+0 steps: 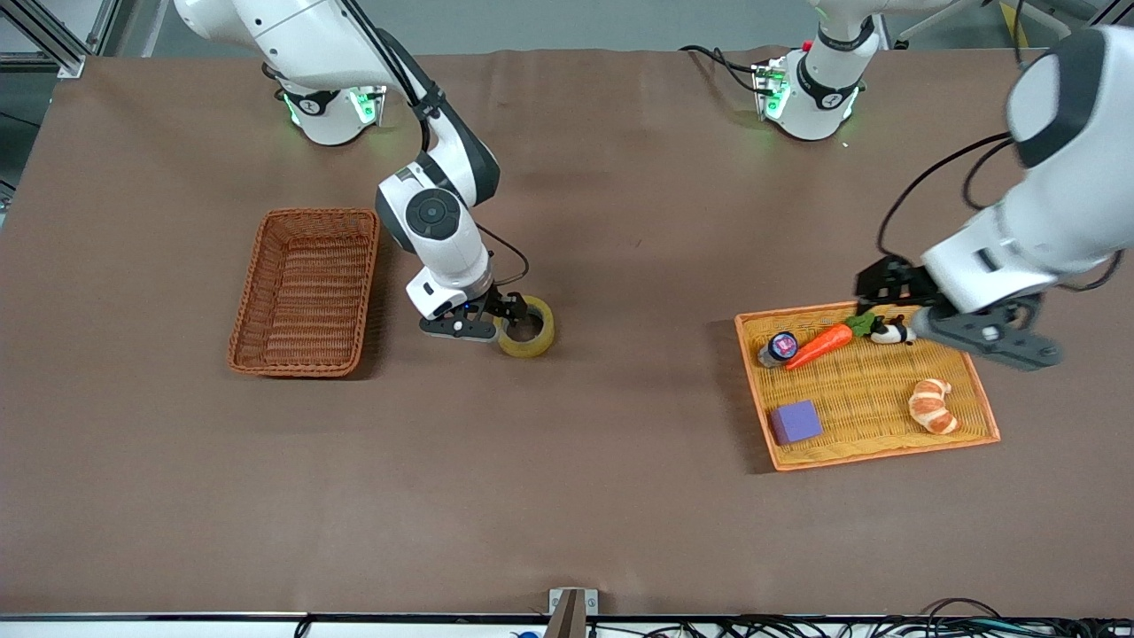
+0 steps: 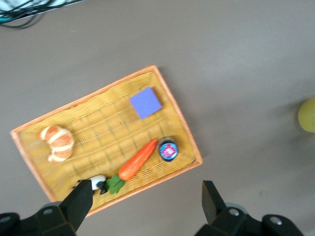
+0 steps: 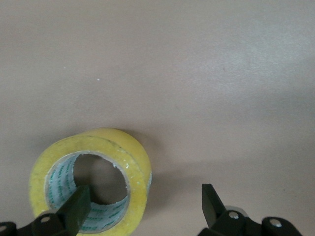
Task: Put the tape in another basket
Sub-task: 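Grasp the tape with the right gripper while the left gripper withdraws, then carry the tape with the right gripper into the empty wicker basket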
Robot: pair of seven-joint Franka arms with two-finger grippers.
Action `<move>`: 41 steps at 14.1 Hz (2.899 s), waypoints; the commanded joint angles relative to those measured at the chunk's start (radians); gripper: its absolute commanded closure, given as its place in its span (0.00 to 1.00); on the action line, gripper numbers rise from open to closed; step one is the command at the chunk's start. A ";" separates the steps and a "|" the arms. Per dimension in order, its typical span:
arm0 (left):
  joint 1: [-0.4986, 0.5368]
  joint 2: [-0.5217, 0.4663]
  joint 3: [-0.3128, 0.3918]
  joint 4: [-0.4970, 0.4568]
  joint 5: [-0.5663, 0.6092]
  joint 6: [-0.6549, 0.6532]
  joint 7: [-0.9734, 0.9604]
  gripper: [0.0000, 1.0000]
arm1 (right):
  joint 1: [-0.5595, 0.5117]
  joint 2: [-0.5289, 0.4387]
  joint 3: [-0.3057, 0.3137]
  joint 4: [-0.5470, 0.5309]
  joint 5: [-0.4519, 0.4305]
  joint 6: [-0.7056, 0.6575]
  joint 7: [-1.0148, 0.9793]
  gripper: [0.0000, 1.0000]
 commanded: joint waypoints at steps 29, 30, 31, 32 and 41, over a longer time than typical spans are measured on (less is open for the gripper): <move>0.059 -0.156 -0.071 -0.166 -0.001 0.101 -0.259 0.00 | -0.373 -0.327 -0.073 -0.218 -0.042 -0.226 -0.543 1.00; 0.061 -0.159 -0.072 -0.171 -0.002 0.090 -0.259 0.00 | -0.411 -0.352 -0.075 -0.254 -0.042 -0.208 -0.609 1.00; 0.064 -0.165 -0.072 -0.177 -0.002 0.058 -0.265 0.00 | -0.452 -0.373 -0.075 -0.296 -0.042 -0.186 -0.668 1.00; 0.065 -0.168 -0.074 -0.178 -0.002 0.026 -0.270 0.00 | -0.485 -0.389 -0.075 -0.338 -0.042 -0.162 -0.699 0.99; 0.068 -0.161 -0.072 -0.168 0.002 0.018 -0.264 0.00 | -0.556 -0.436 -0.073 -0.588 -0.042 0.036 -0.817 0.95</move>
